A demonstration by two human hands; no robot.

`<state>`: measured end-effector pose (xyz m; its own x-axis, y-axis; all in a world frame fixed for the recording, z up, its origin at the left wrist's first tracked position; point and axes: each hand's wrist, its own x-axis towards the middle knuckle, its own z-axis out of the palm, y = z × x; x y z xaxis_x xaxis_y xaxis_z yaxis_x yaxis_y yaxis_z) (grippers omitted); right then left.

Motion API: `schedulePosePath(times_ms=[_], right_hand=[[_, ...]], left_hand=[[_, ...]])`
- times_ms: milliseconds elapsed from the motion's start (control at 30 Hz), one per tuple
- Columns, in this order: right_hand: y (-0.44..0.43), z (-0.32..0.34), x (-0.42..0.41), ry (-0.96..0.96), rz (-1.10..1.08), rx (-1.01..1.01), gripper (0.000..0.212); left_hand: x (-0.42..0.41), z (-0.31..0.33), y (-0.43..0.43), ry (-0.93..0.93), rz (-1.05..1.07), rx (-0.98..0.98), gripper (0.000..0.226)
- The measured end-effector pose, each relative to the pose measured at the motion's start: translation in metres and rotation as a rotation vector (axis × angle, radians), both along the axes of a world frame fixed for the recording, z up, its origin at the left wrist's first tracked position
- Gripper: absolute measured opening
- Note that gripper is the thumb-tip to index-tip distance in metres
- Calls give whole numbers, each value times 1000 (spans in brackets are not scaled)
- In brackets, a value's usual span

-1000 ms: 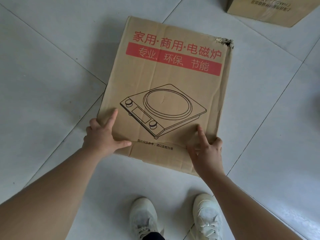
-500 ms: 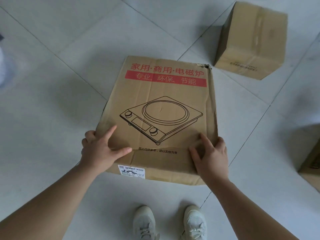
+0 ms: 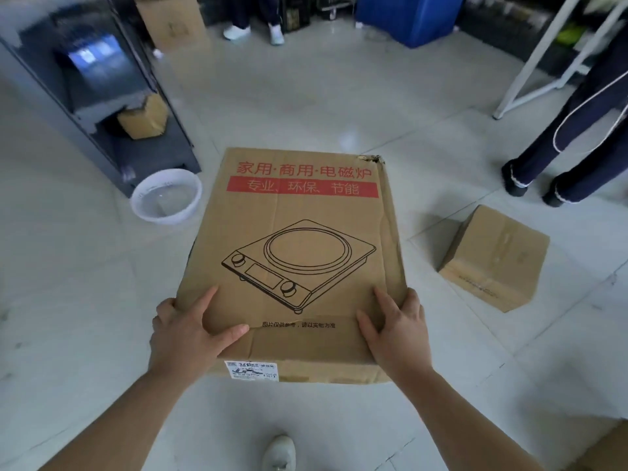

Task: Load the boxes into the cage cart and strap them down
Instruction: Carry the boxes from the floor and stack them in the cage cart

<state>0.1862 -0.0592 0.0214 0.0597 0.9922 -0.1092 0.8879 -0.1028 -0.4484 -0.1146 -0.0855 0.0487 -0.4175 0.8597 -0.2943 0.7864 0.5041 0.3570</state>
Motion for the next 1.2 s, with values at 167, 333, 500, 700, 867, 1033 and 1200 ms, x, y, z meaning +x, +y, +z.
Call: schedulePosePath(times_ms=[167, 333, 500, 700, 867, 1033, 1200], right_hand=[[-26, 99, -32, 42, 204, 55, 57], [-65, 166, -71, 75, 418, 112, 54], [-114, 217, -120, 105, 634, 169, 53], [-186, 278, -201, 137, 895, 225, 56], [-267, 319, -282, 218, 1102, 280, 55], [-377, 336, -359, 278, 1255, 266, 56], [-489, 340, -422, 330, 1417, 241, 56]], left_hand=[[-14, 100, -89, 72, 215, 54, 89], [-28, 164, -190, 147, 436, 69, 88], [-35, 211, -297, 156, 670, 95, 87], [-48, 258, -420, 175, 974, 155, 85], [-71, 291, -527, 197, 1179, 253, 83], [-96, 314, -648, 281, 1366, 250, 82], [-111, 325, -765, 305, 1519, 204, 83]])
